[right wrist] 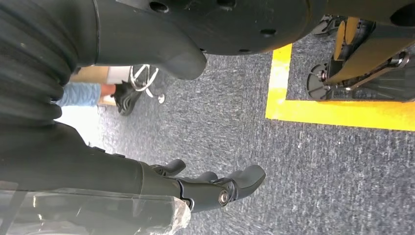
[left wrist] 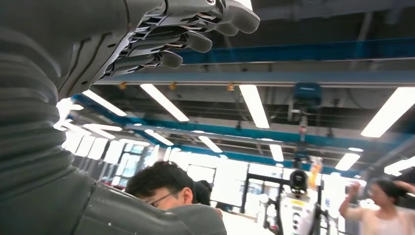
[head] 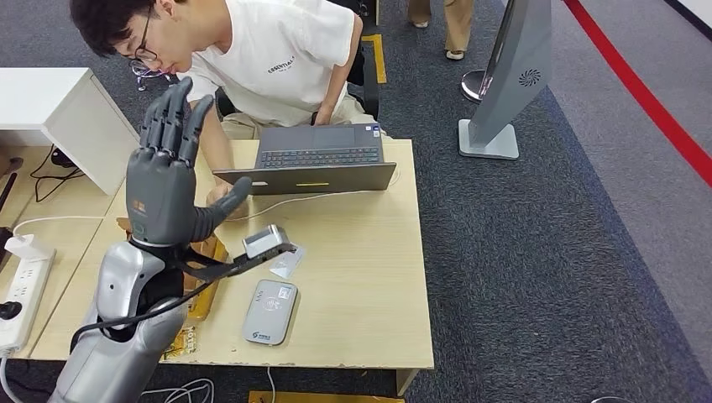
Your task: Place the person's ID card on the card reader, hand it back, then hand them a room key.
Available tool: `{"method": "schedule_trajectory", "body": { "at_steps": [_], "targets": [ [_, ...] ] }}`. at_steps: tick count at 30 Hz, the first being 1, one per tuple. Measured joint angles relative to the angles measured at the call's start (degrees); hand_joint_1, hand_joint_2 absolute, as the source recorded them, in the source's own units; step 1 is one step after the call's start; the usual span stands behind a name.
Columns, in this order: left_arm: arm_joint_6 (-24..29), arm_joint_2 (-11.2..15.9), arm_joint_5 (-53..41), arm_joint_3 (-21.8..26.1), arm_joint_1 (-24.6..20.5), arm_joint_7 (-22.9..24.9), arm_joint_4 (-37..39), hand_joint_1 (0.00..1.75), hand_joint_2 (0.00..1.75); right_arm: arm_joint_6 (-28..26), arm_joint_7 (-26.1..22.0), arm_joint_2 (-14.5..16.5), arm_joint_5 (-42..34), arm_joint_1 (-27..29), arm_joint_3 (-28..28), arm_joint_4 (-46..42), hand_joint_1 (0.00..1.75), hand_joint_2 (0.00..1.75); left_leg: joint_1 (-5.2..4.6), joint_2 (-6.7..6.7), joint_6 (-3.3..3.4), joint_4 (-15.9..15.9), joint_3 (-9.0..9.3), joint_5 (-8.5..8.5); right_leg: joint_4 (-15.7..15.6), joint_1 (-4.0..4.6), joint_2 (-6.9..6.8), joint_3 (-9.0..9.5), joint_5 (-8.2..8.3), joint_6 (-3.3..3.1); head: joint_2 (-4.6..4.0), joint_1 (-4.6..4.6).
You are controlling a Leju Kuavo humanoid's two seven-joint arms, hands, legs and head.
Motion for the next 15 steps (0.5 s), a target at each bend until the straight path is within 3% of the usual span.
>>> {"method": "schedule_trajectory", "body": {
  "at_steps": [6, 11, 15],
  "targets": [
    [7.32, 7.83, -1.79, -2.07, 15.94, -0.99, -5.64, 0.00, 1.75, -0.56, -0.13, 0.06, -0.20, 0.16, -1.14, 0.09, 0.00, 1.75, 0.02, 0.10, -0.05, -0.08, 0.00, -0.10, 0.00, 0.02, 0.11, -0.08, -0.14, 0.02, 0.00, -0.02],
    [16.35, 11.13, -2.56, -2.12, 28.16, -2.69, -7.18, 0.00, 1.75, -0.54, -0.20, 0.06, 0.51, 0.22, -1.16, 0.15, 0.00, 1.75, 0.03, 0.08, -0.05, -0.09, -0.02, -0.19, 0.00, 0.02, 0.07, -0.08, -0.20, 0.02, 0.00, -0.03],
    [20.48, 14.02, -2.72, -2.12, 34.36, -1.87, -7.28, 0.00, 1.75, -0.51, -0.19, 0.06, 1.13, 0.22, -1.16, 0.15, 0.00, 1.75, 0.03, 0.07, -0.05, -0.09, -0.02, -0.22, -0.01, 0.02, 0.05, -0.07, -0.21, 0.02, 0.00, -0.03]
  ]
}}
